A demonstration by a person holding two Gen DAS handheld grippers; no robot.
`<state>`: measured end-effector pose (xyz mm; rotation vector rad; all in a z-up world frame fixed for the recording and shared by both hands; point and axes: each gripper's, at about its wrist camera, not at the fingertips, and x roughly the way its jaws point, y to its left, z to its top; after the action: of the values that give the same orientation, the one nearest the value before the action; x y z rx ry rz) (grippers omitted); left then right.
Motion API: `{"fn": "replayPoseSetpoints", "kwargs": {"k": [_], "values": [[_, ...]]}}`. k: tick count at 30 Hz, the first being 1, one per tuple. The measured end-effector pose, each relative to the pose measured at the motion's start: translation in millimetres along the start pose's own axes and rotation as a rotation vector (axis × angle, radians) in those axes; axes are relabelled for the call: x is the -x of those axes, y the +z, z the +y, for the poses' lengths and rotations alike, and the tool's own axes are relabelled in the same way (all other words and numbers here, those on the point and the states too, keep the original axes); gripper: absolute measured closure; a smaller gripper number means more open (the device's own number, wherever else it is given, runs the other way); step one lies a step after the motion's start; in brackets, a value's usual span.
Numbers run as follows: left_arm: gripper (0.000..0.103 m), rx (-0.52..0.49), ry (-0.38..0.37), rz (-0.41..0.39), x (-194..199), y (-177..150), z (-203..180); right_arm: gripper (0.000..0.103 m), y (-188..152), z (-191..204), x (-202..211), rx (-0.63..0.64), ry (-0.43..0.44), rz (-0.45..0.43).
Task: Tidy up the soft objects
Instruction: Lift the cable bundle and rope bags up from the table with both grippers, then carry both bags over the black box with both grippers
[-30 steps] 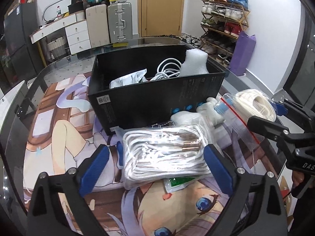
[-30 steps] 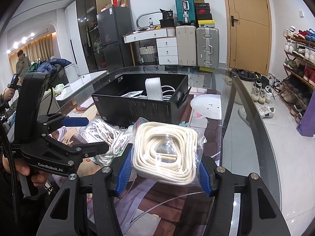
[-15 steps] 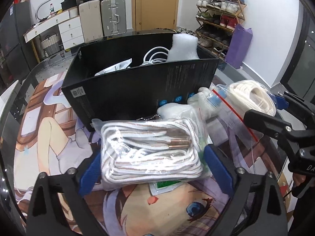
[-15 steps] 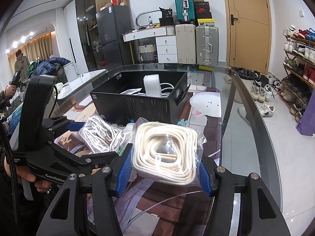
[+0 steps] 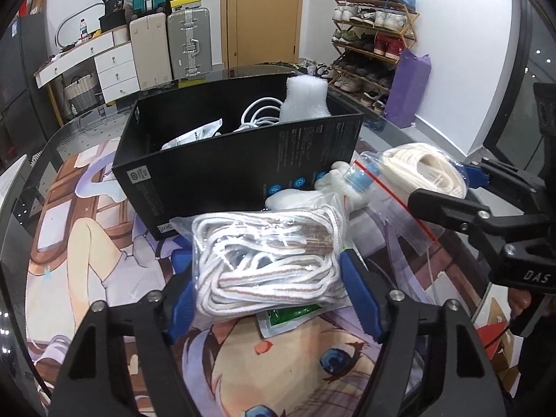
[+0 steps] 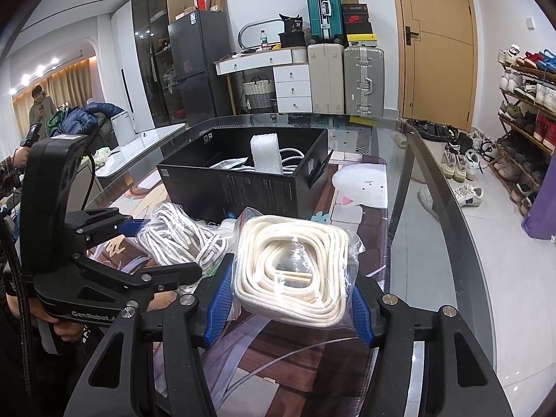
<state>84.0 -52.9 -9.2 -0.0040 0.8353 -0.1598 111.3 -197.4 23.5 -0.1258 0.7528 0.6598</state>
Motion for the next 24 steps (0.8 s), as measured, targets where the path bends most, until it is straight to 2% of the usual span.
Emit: {"fn": "replayPoseSetpoints", "kwargs": {"k": [2, 4, 9, 11, 14, 17, 24], "values": [[0.035, 0.005, -0.004, -0.005, 3.1, -0.4, 1.5, 0.044, -0.2, 0.9, 0.5, 0.002, 0.000, -0.002], [0.046, 0.011, -0.010, -0.015, 7.0, -0.2, 3.3, 0.044, 0.6, 1.3, 1.8, 0.006, 0.001, -0.006], [0.048, 0.027, -0.028, -0.015, 11.7, -3.2, 9.7, 0.044, 0.5, 4.1, 4.2, 0.012, 0.004, -0.011], [0.053, 0.043, -0.043, -0.019, 12.5, -4.6, 12.9, 0.044, 0.4, 4.8, 4.5, 0.015, 0.005, -0.011], [0.066, 0.078, -0.061, -0.033, 16.7, -5.6, 21.6, 0.044, -0.1, 5.4, 4.4, 0.015, 0.006, -0.009], [0.076, 0.089, -0.079, -0.051, 22.4, -5.3, 26.8, 0.044, 0.7, 5.2, 4.3, 0.016, 0.005, -0.013], [0.082, 0.081, -0.088, -0.082, 33.8, -5.3, 28.6, 0.044, 1.0, 5.0, 4.3, 0.016, 0.009, -0.021]]}}
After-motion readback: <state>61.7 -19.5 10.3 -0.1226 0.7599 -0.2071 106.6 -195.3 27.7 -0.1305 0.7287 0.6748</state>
